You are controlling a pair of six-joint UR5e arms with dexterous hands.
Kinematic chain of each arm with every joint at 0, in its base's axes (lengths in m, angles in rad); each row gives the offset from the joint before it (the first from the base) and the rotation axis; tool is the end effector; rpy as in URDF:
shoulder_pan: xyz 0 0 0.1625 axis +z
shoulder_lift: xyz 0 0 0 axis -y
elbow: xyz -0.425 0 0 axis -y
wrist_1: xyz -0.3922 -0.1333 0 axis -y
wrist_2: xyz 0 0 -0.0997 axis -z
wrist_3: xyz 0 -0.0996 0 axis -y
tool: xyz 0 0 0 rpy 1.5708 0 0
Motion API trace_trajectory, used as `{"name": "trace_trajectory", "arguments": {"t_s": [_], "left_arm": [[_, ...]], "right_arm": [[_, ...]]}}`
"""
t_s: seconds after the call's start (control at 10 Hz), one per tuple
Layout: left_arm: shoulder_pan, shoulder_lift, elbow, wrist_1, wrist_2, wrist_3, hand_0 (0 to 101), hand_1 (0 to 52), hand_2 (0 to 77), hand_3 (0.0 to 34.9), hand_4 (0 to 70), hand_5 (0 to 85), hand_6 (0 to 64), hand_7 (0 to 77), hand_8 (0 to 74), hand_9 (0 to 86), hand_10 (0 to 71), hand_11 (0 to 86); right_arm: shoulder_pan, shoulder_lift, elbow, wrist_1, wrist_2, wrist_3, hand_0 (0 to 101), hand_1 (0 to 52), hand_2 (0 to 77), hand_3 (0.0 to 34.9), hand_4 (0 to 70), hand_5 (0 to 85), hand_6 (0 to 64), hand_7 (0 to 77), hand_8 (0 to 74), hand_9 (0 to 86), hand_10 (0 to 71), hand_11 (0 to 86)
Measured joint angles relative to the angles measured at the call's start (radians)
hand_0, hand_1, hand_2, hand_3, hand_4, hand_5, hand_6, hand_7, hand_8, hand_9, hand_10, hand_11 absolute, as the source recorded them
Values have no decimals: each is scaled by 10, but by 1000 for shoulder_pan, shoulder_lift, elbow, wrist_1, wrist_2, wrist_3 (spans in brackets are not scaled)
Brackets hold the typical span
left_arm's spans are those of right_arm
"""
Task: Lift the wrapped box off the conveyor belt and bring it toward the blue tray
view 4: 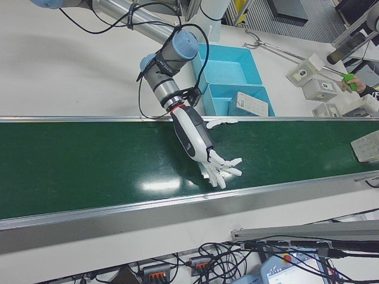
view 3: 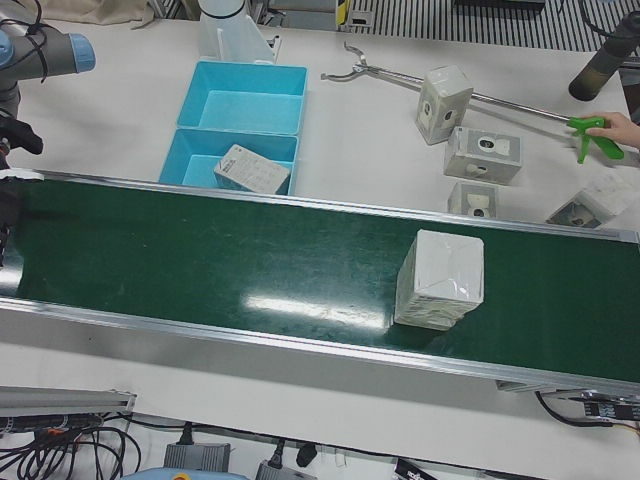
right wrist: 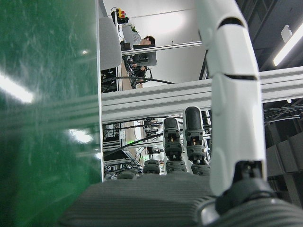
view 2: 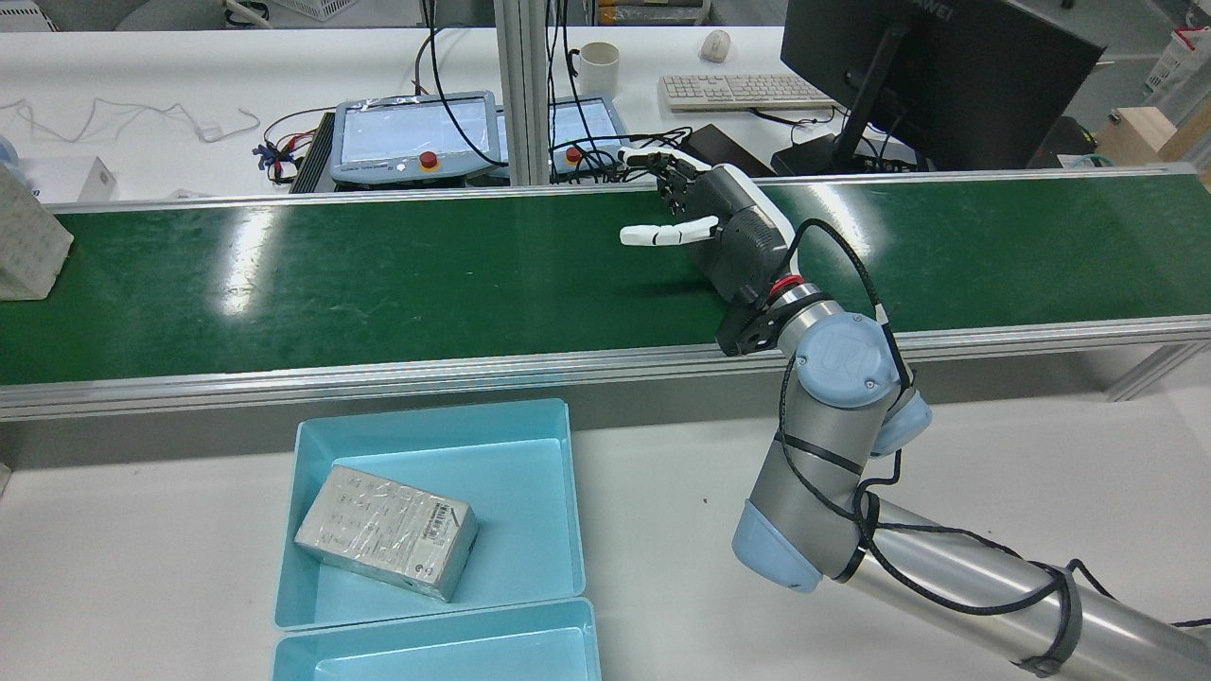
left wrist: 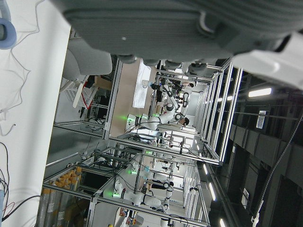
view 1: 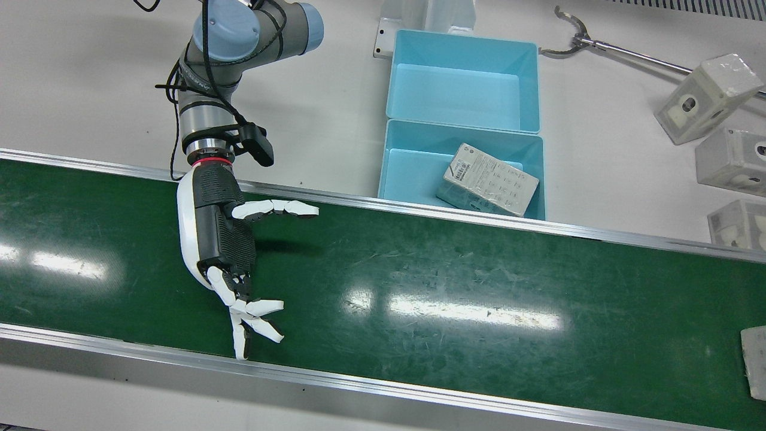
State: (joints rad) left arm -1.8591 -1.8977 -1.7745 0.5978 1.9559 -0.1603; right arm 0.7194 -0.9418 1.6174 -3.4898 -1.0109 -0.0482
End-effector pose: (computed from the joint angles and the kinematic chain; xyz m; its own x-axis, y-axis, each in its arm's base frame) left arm -0.2512 -0.5098 0.4722 -0.9793 -0.0843 0.1842 -0.1777 -0.0788 -0.9809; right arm -0.3798 -0.5803 0.3282 -0.9472 0.2954 -0.1250 0.1965 0.2264 -0.9540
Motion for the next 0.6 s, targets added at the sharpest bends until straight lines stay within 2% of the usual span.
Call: {"name": "trace_trajectory", "arguments": {"t_s": [0.6], "left_arm": [[0, 0, 0, 0, 0, 0, 0, 0, 11, 0, 0, 11, 0, 5, 5, 0, 5, 5]], "right_arm": [[9, 1, 7, -1, 0, 6, 498, 169, 153, 0, 164, 327, 98, 120, 16, 38, 0, 11]]}}
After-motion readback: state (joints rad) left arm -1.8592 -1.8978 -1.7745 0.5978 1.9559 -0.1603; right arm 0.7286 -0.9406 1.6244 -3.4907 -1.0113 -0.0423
